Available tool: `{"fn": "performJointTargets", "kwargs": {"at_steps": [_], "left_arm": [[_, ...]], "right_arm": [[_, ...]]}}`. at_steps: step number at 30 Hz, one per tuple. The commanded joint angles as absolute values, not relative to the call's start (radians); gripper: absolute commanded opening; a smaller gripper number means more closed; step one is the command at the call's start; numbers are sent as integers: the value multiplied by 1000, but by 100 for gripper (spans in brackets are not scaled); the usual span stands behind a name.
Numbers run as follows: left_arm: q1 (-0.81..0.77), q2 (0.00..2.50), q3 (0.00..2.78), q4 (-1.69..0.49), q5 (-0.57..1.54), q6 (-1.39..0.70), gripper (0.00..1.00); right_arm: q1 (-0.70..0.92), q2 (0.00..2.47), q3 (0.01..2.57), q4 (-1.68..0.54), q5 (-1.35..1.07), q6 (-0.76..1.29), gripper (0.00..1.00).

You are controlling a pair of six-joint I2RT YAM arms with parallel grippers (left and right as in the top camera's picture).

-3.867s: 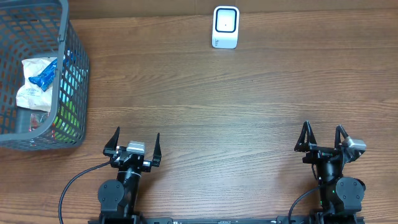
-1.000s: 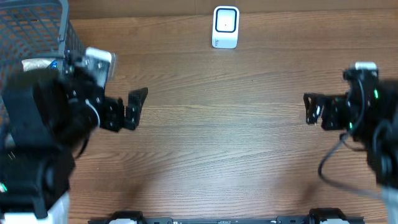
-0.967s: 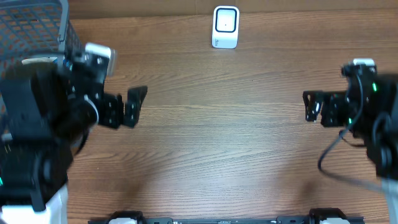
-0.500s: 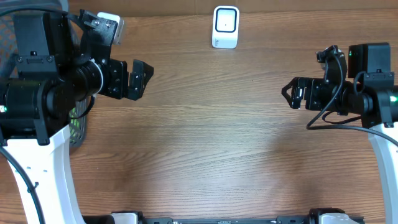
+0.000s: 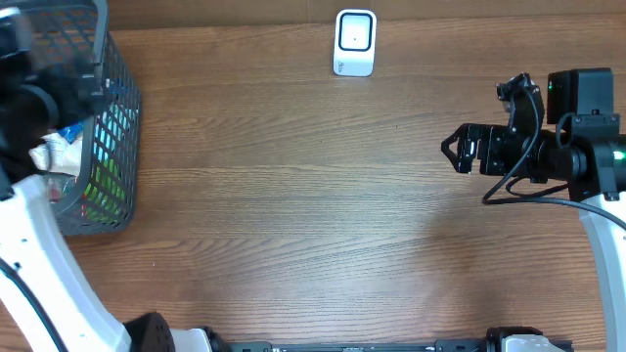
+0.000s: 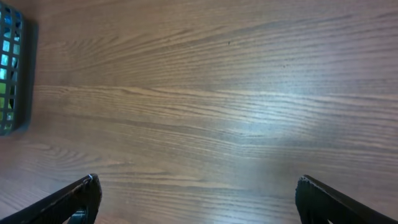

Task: Scan the item barcode
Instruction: 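Raise both arms and move the left gripper over the basket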

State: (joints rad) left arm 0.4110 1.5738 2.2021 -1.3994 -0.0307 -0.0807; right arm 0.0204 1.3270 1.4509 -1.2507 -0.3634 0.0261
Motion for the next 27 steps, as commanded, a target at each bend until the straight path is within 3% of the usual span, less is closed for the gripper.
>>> {"fn": "performJointTargets", "kwargs": {"at_steps": [1,5,8,12,27], "left_arm": [[511,1635,2222,-1399,-100,-156,100],[599,1728,2222,-1401,-100,-184,100],[630,1803,2222,-1407,-101,-197,91],[668,1885,2222,-1416,-99,-233,89],[686,2096,2219,-1477,-78,-198,85]], "right_arm": [[24,1315,1480,-1256,-376,27,100],[24,1315,1480,-1274,-376,27,100],[24,1315,1480,-1282,-376,27,100],[24,1315,1480,-1301,-376,26,100],[24,1315,1480,-1304,-353,25,100]]}}
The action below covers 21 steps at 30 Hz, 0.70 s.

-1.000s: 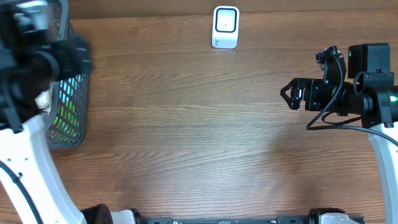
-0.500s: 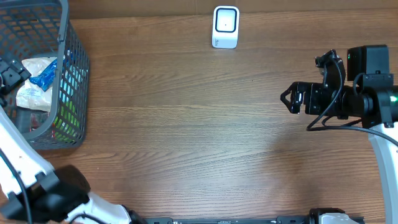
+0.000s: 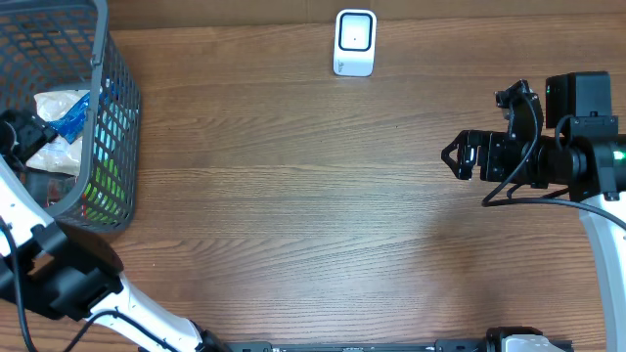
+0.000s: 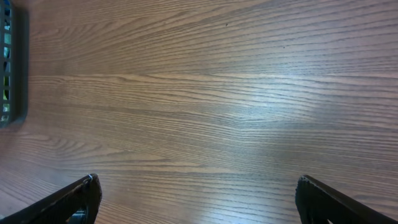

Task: Scan the item barcode
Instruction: 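Raise both arms and move the left gripper over the basket, then grasp the green-and-red snack bag in the basket with the left gripper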

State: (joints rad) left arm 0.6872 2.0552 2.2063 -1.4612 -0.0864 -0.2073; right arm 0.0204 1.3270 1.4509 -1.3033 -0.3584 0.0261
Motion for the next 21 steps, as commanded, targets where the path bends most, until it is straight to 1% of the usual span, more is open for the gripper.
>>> {"fn": "performJointTargets", "kwargs": {"at_steps": [1,5,8,10,15,21], "left_arm": [[686,2112,2218,-1491,-77,-198,84],[686,2154,2176,-1508,-78,-205,83],[687,2169,2117,-1482,-78,-226,83],[687,2169,2072,-1452,-96,-249,87],[687,2169,1973,-1365,-121,-294,90],[686,2169,1872,-1253,-113,-292,91]], "right_arm": [[24,1315,1480,-1303,-353,25,100],[24,1315,1480,-1300,-353,25,100],[24,1315,1480,-1297,-353,25,100],[24,1315,1480,-1297,-353,25,100],[24,1315,1480,-1297,-353,25,100],[24,1315,1480,-1296,-353,25,100]]}}
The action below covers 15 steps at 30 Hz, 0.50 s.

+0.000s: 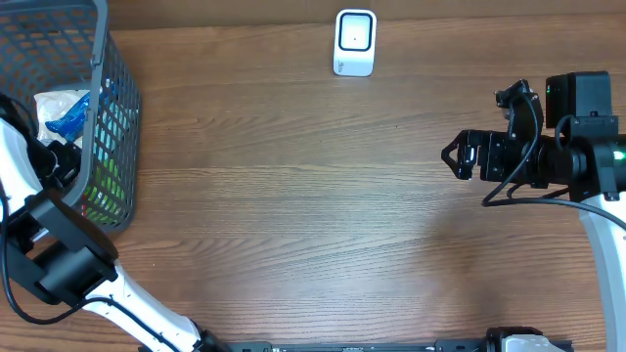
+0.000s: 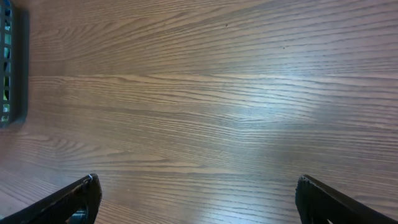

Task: Scan the item barcode
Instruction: 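Grasp the green-and-red snack bag in the basket with the left gripper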

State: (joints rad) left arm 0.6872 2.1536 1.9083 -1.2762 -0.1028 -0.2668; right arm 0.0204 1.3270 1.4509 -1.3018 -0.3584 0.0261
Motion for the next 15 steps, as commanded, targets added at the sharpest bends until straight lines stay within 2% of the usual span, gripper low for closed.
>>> {"fn": "performJointTargets", "kwargs": {"at_steps": [1,11,15], "left_arm": [[686,2169,1854,-1235,-110,-291,91],[686,2169,1697,-1072,-56,-267,92],[686,2169,1638,-1034,-52,-265,86]], "right_arm": [[24,1315,1480,-1296,-353,25,100],[24,1329,1480,-1296,-353,26,100],[24,1336,1480,-1296,-353,26,100]]}}
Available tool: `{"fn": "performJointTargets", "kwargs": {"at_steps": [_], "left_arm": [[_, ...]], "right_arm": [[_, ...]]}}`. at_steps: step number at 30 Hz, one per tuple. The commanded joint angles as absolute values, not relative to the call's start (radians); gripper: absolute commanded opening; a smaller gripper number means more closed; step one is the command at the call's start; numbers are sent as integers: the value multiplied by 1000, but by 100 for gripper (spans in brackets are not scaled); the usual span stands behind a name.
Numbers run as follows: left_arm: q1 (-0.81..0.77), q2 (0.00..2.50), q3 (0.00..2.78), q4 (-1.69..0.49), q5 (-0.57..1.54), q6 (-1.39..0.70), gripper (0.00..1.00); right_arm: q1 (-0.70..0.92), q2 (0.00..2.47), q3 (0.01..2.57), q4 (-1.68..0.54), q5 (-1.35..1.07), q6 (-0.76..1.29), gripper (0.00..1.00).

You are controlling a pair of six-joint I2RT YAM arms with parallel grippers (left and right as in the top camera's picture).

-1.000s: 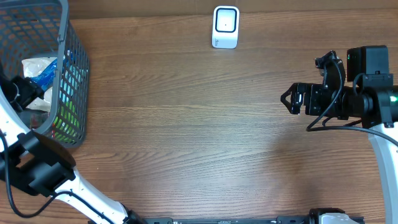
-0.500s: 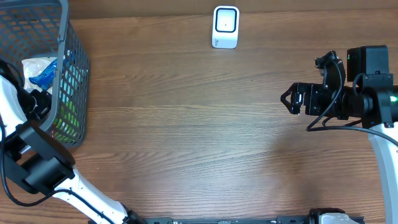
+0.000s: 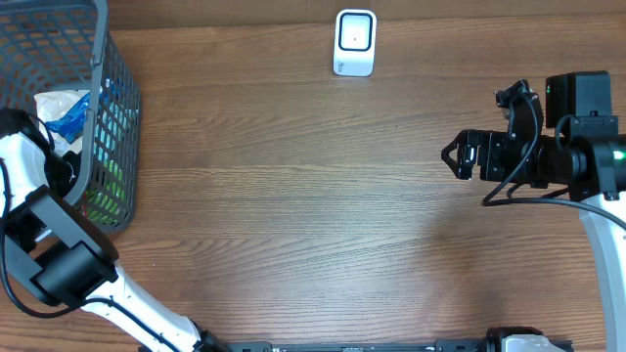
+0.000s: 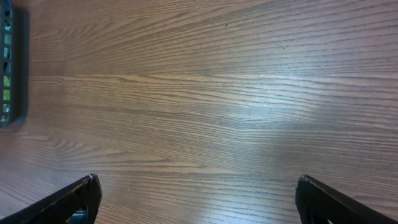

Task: Scan the item barcode
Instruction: 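Grasp the green-and-red snack bag in the basket with the left gripper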

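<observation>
The white barcode scanner [image 3: 354, 41] stands at the table's far edge, in the middle. Items lie in the dark wire basket [image 3: 117, 117] at the far left: a white packet [image 3: 59, 102], a blue packet [image 3: 70, 119] and something green [image 3: 106, 181]. My left arm reaches into the basket. Its gripper [image 3: 61, 168] is low inside, and the arm and mesh hide its fingers. My right gripper [image 3: 452, 154] hovers over the right of the table. It is open wide, with only bare wood between the fingers [image 4: 81, 196].
The wooden table [image 3: 293, 215] stretches between the basket and the right arm. The basket's corner [image 4: 9, 62] shows at the left edge of the right wrist view. The right arm's black body and cable [image 3: 548, 156] sit at the right edge.
My left arm has shifted slightly inside the basket, its white link now curving a little more over the left side. The right arm and the scanner have not moved.
First my left arm was a blur over the basket's left rim. Then its gripper was at the basket's left side beside the packets, and later lower inside, where it stays. The right gripper tilted slightly early on, then stayed open.
</observation>
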State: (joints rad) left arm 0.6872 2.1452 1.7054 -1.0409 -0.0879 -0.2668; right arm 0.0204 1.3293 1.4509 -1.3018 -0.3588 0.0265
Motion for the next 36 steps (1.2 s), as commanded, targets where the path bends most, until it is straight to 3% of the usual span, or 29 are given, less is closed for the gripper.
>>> {"fn": "performJointTargets", "kwargs": {"at_steps": [1,3,5,6,10,18,36], "left_arm": [[686,2169,1627,-1031,-52,-265,80],[686,2169,1615,-1028,-51,-266,58],[686,2169,1614,-1029,-50,-266,27],[686,2169,1614,-1031,-47,-266,18],[686,2169,1615,-1037,-23,-267,5],[686,2161,1761,-1150,28,-266,4],[654,2122,2675,-1635,82,-185,5]], "right_arm": [[24,1336,1480,-1296,-353,26,100],[24,1336,1480,-1296,-353,26,100],[24,1336,1480,-1296,-353,26,100],[24,1336,1480,-1296,-353,26,100],[24,1336,1480,-1296,-354,27,100],[24,1336,1480,-1296,-369,27,100],[24,1336,1480,-1286,-369,28,100]]}}
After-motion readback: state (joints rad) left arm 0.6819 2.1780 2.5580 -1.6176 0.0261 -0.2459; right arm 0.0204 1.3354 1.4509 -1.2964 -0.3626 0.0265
